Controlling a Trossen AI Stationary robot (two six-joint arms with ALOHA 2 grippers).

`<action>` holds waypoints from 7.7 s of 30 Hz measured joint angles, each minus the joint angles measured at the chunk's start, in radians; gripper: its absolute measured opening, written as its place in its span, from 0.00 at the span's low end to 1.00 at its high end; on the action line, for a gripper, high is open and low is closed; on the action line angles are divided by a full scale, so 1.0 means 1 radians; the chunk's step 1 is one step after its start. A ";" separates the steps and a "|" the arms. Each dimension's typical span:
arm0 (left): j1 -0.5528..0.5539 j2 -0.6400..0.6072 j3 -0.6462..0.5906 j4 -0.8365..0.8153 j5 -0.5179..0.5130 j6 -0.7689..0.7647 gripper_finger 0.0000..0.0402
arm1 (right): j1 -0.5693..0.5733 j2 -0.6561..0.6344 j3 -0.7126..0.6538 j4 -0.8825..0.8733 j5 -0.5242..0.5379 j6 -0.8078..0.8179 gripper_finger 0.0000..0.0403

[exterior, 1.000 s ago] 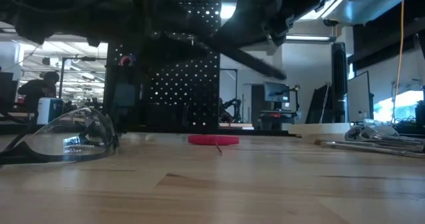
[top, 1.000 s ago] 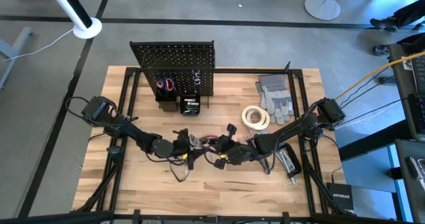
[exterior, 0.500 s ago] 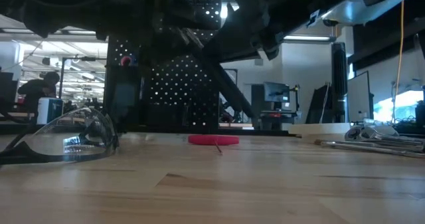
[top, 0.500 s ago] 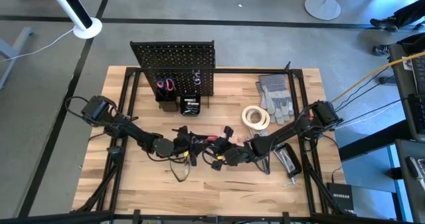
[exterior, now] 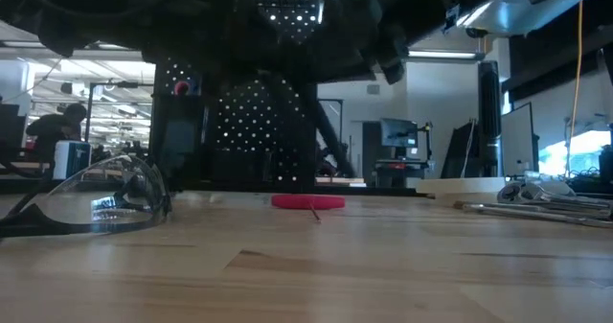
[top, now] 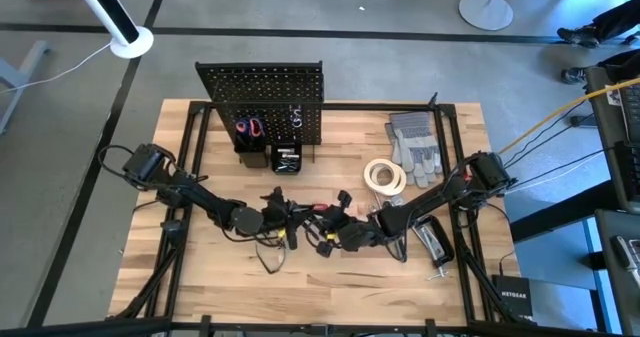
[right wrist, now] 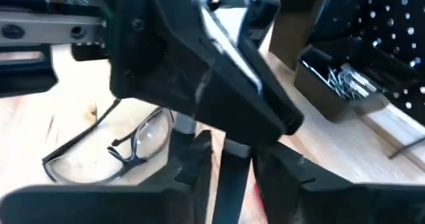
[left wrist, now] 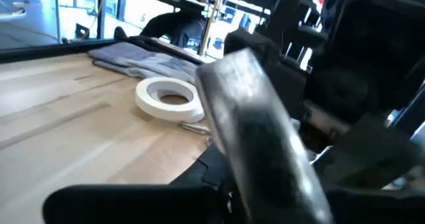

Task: Hang tools onto peg board
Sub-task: Put the pliers into the left pegboard organizer bin, then put the ratchet wrench into the left pegboard organizer bin

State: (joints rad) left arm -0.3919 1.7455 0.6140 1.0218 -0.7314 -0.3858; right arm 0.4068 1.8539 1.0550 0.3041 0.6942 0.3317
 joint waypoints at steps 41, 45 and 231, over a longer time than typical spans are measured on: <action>0.304 -1.121 -0.053 -1.012 0.068 0.893 0.09 | -0.031 -0.168 -0.002 -0.332 -0.195 -0.160 0.41; 0.356 -1.121 -0.103 -0.944 0.069 0.944 0.09 | -0.043 -0.168 -0.002 -0.332 -0.192 -0.159 0.41; -0.065 -0.322 -0.068 -0.665 0.199 -0.213 0.29 | 0.333 -0.397 -0.432 -0.847 -0.511 1.378 0.33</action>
State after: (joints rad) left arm -0.4571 1.4239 0.5457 0.3568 -0.5323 -0.5988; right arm 0.7403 1.4570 0.6226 -0.5427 0.1831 1.7099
